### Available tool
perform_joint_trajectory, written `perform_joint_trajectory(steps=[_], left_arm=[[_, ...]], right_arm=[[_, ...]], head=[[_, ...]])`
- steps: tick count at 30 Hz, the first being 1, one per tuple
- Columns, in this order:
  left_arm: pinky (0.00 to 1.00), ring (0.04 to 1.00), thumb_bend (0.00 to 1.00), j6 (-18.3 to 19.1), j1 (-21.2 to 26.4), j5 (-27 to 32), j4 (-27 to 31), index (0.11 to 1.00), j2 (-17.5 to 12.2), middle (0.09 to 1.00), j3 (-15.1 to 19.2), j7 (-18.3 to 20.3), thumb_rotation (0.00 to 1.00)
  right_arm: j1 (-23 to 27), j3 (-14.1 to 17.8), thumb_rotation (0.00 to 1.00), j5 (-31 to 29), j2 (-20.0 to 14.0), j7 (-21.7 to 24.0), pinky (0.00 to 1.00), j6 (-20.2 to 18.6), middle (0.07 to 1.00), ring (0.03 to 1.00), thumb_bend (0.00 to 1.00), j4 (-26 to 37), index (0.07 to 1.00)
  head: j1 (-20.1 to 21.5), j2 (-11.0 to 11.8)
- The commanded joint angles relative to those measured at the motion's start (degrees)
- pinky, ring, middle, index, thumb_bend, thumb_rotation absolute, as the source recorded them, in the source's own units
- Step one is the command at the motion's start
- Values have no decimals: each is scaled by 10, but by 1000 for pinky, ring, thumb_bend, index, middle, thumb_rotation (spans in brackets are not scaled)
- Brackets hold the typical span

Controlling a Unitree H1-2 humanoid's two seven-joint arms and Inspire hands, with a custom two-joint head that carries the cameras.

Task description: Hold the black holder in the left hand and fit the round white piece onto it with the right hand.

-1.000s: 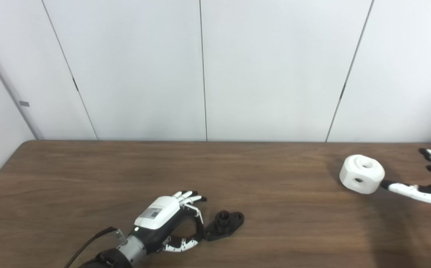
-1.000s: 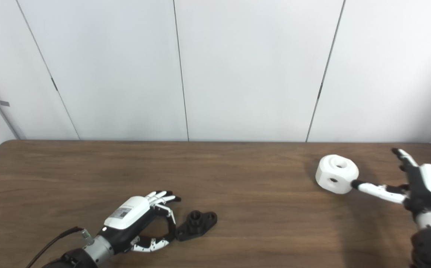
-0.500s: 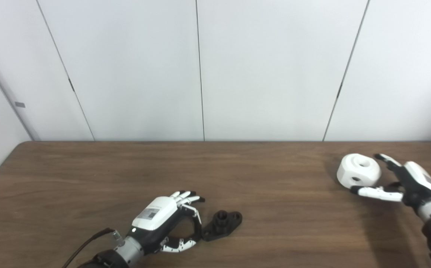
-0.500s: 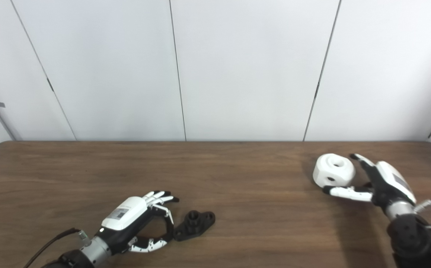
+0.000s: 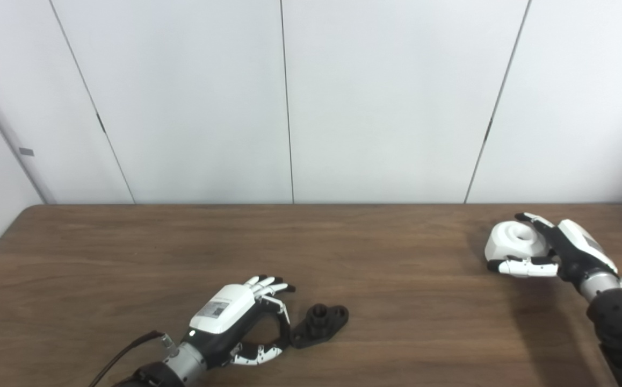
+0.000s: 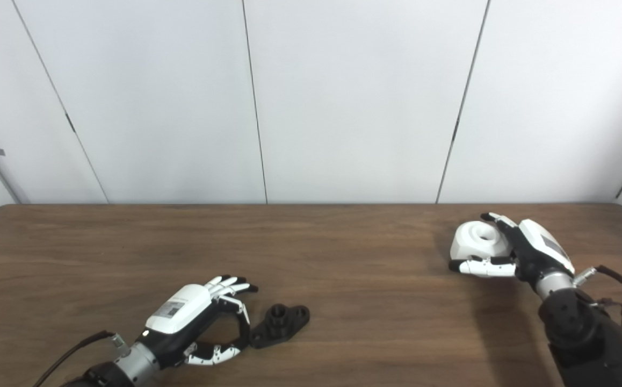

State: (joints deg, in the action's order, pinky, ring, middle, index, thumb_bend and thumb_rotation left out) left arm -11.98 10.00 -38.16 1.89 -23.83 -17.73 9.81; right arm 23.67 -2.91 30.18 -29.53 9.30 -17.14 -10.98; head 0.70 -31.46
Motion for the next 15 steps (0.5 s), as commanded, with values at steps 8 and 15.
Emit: perform_joint_trajectory(steps=[8, 15], left_arm=[[1000, 962, 515, -8, 6, -3, -3, 483, -6, 903, 0, 2, 49], [1000, 958, 515, -10, 6, -4, -4, 483, -5, 903, 0, 2, 49]], right_arm=[[34, 3, 499, 1, -24, -25, 698, 35, 945, 930, 943, -9, 884], [23, 14, 338, 7, -19, -55, 655, 39, 912, 887, 748, 2, 753]], head=[[2, 0], [1, 0]])
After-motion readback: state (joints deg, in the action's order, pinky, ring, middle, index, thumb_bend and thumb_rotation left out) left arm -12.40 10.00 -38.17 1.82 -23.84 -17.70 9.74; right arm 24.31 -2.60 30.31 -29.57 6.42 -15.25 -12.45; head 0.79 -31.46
